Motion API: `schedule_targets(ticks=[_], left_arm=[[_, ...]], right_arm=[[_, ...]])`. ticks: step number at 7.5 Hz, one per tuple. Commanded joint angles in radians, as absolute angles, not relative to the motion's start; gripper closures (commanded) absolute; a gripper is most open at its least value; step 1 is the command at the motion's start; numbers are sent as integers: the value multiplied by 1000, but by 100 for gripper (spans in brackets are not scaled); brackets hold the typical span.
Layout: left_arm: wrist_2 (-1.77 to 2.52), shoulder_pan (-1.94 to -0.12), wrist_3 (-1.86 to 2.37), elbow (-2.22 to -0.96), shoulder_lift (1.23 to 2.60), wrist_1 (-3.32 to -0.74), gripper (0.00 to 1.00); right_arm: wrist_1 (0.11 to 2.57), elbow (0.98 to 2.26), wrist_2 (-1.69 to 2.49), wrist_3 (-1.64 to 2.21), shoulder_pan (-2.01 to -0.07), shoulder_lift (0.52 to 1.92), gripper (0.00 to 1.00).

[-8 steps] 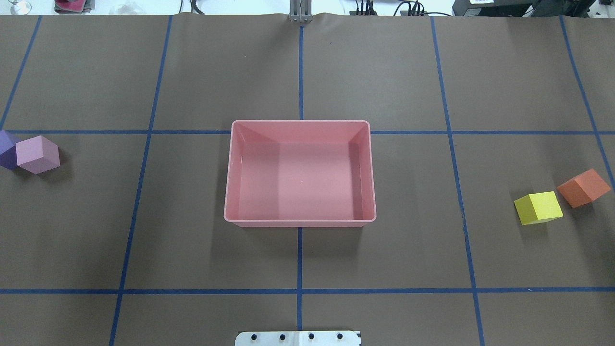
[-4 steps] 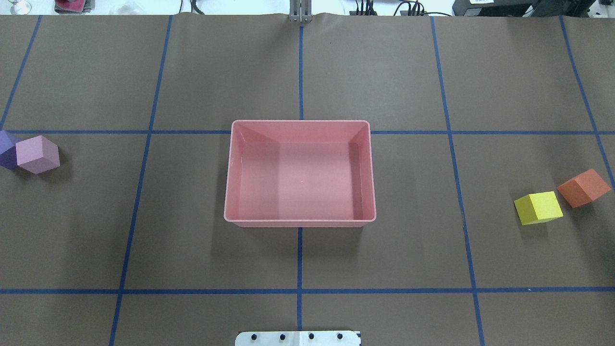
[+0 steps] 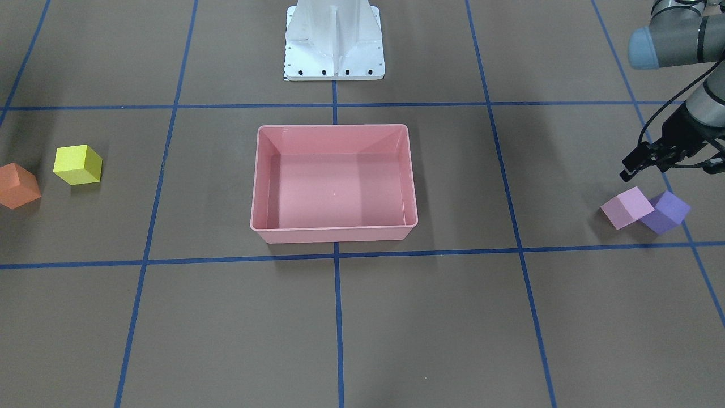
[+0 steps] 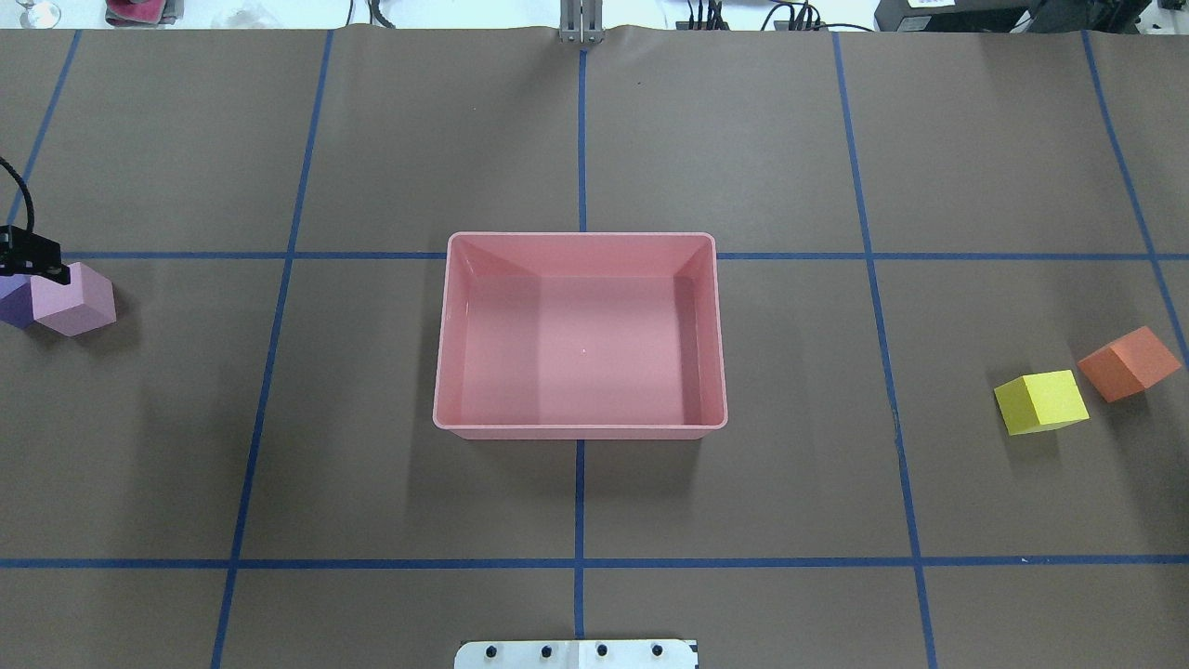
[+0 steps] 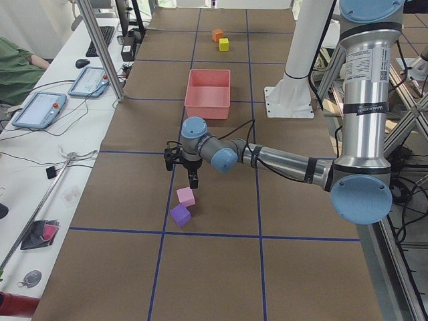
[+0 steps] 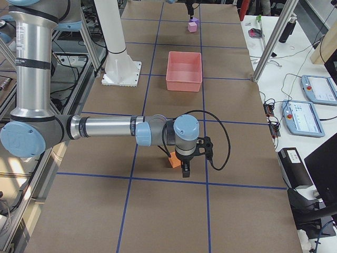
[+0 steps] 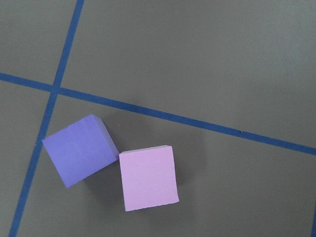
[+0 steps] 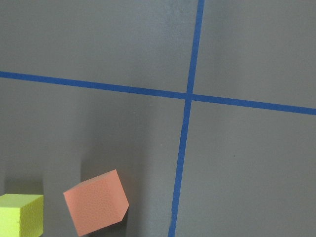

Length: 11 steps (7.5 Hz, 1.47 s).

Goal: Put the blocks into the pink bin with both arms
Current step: 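Lower the left gripper onto the light pink cube and close it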

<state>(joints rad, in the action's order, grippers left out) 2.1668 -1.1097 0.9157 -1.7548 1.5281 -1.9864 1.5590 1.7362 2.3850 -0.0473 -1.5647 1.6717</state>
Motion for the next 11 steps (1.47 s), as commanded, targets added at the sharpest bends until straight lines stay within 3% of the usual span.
schedule_targets(ticks=[1,11], left_arm=[[2141,-1085,928,-1628,1525,-2157,0],[2138,-1039,945,-1528,1589,-2175,0]], right_arm=[[1557,1740,2387,-46,-1565,1672,0],[1559,1733,2387,-44,-1565,1663,0]])
